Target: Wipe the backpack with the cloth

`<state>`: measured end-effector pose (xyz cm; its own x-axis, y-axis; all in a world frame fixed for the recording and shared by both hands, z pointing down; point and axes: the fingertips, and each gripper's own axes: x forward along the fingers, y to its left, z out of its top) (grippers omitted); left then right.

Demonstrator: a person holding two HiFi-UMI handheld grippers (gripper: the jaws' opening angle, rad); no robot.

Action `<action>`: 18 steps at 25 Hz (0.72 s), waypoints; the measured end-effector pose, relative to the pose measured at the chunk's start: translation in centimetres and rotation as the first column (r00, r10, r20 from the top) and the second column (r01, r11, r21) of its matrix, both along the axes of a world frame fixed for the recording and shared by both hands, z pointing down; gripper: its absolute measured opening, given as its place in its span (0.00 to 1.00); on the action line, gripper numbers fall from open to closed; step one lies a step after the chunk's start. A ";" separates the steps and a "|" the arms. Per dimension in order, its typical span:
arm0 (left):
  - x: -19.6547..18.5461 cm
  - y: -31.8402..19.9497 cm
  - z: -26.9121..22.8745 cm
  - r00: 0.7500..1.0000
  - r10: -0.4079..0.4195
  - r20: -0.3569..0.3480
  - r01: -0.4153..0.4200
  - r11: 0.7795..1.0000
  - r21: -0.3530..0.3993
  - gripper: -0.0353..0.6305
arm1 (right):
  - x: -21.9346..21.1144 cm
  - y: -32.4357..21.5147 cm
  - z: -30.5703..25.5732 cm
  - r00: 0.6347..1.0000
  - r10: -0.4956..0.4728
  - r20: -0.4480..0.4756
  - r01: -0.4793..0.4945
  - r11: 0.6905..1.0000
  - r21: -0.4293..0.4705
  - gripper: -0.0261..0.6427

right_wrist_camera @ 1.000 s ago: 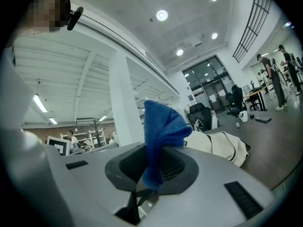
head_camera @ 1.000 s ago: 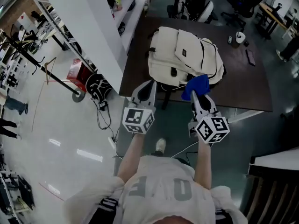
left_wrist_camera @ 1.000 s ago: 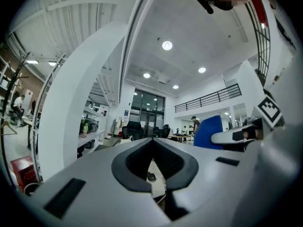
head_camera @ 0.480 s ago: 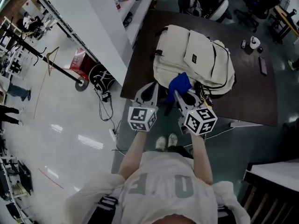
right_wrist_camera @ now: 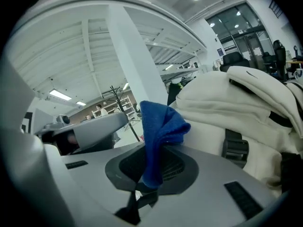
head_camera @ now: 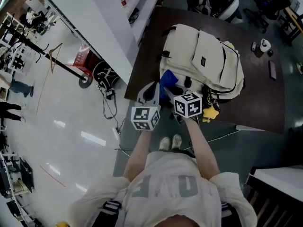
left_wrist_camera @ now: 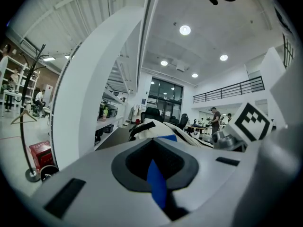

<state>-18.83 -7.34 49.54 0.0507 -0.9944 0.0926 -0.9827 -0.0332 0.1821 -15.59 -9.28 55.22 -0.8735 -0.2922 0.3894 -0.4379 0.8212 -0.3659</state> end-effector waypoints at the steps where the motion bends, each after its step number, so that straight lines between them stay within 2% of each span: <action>1: 0.0 -0.1 0.1 1.000 0.001 -0.001 -0.001 1.000 -0.003 0.06 | 0.1 -0.2 0.4 1.000 0.005 -0.011 -0.005 1.000 0.002 0.10; 5: 0.9 -0.7 0.6 1.000 0.026 -0.003 -0.026 1.000 -0.013 0.06 | 1.7 -1.0 1.1 0.999 0.041 -0.030 -0.041 0.999 -0.001 0.10; 10: 3.8 -2.1 1.1 0.995 0.095 -0.001 -0.095 0.995 -0.020 0.06 | 4.9 -1.9 1.4 0.994 0.096 -0.047 -0.096 0.995 0.009 0.10; 18: 9.9 -4.4 1.4 0.973 0.232 -0.009 -0.233 0.972 -0.027 0.06 | 13.2 -3.8 2.2 0.966 0.251 -0.064 -0.252 0.968 -0.005 0.10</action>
